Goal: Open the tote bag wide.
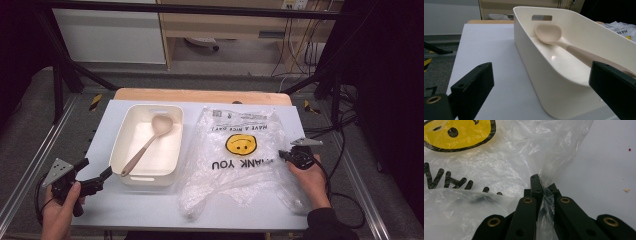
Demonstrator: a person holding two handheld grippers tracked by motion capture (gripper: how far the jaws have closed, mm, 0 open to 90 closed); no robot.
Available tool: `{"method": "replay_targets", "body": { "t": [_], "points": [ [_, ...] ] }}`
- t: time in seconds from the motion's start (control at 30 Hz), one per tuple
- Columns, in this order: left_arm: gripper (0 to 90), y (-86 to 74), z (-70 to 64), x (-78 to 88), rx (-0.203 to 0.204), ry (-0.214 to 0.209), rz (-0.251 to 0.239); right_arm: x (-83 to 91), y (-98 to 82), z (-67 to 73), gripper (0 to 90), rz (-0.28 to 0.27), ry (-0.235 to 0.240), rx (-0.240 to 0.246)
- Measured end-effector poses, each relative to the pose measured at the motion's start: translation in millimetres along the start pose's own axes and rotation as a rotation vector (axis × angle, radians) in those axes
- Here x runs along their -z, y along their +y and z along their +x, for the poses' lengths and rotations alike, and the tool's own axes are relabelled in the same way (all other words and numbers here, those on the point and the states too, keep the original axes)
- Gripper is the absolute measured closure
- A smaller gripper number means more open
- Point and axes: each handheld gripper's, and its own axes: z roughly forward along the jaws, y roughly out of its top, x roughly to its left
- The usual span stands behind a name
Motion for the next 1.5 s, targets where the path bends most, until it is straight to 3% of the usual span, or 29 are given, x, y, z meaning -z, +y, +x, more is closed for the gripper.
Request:
{"method": "replay_targets", "body": {
  "t": [0.5,0.7,1.37,1.5],
  "points": [
    [5.7,-0.3,1.1,-0.2,0.004,0.007,0.003,-0.9,0.6,-7.8,90.0,-0.019,-0.075,-0.048],
    [5.6,-0.4,1.4,0.2,0.004,0.011,0.001,-2.6,1.4,-19.2,90.0,-0.033,-0.112,-0.093],
    [5.6,-1.7,2.4,-1.0,0.008,0.028,0.010,-7.8,7.9,-40.1,90.0,-0.053,-0.163,-0.231],
    [5.6,-1.5,3.0,-0.3,0.008,0.034,0.003,-9.1,9.2,-36.5,89.1,-0.055,-0.158,-0.221]
  ]
}}
